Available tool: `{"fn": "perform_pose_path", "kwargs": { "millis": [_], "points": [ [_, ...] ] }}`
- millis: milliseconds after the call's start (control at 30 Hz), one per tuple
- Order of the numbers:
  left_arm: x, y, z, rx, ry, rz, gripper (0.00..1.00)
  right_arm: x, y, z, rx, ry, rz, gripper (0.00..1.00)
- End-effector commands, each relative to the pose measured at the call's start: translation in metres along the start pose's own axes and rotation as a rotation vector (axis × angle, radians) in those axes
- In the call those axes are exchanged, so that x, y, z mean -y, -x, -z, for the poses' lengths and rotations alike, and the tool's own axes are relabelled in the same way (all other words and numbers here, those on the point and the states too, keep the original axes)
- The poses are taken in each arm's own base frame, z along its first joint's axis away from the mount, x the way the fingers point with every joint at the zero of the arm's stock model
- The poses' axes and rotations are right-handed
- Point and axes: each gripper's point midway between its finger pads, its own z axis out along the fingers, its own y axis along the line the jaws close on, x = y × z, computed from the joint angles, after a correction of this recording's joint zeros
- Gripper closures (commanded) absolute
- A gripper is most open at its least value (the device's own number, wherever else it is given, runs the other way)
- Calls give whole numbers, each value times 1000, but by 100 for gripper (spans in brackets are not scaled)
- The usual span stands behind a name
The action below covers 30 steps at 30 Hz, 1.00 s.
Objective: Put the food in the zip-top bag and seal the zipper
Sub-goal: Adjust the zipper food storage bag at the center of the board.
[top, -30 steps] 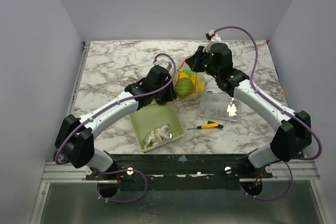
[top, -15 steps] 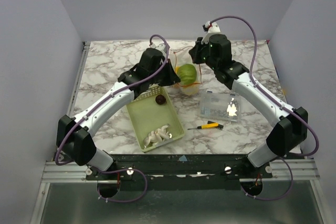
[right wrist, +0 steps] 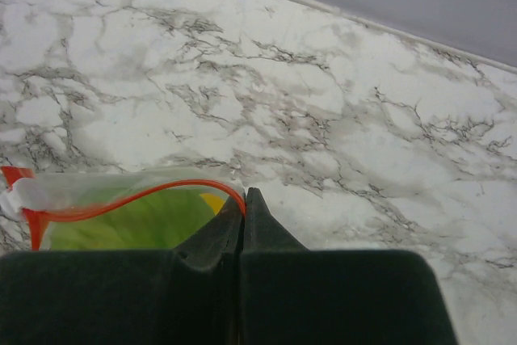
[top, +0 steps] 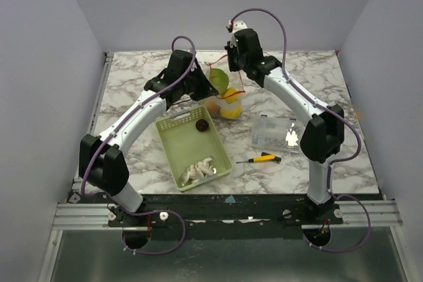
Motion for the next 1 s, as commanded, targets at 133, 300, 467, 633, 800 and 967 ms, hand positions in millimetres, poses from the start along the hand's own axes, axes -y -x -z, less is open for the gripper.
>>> {"fn": "perform_pose_path", "kwargs": {
  "millis": [133, 300, 467, 633, 800, 967],
  "points": [
    [57, 0, 26, -4, -163, -23, 100, -6, 53, 35, 129, 65, -49, 99],
    [64, -2, 27, -11, -220, -13, 100, -7, 28, 18, 68, 52, -63, 100],
    [61, 32, 30, 48, -214, 0, 100, -21, 51, 31, 105, 142, -55, 99],
    [28, 39, 4, 27, -130, 18, 100, -28, 34, 31, 100, 186, -61, 99],
    [25, 26, 6, 64, -202, 42, 100, -44, -4, 20, 19, 262, -91, 100],
    [59, 57, 31, 77, -241, -41, 100, -51, 42, 38, 108, 309, -107, 100]
  ]
}}
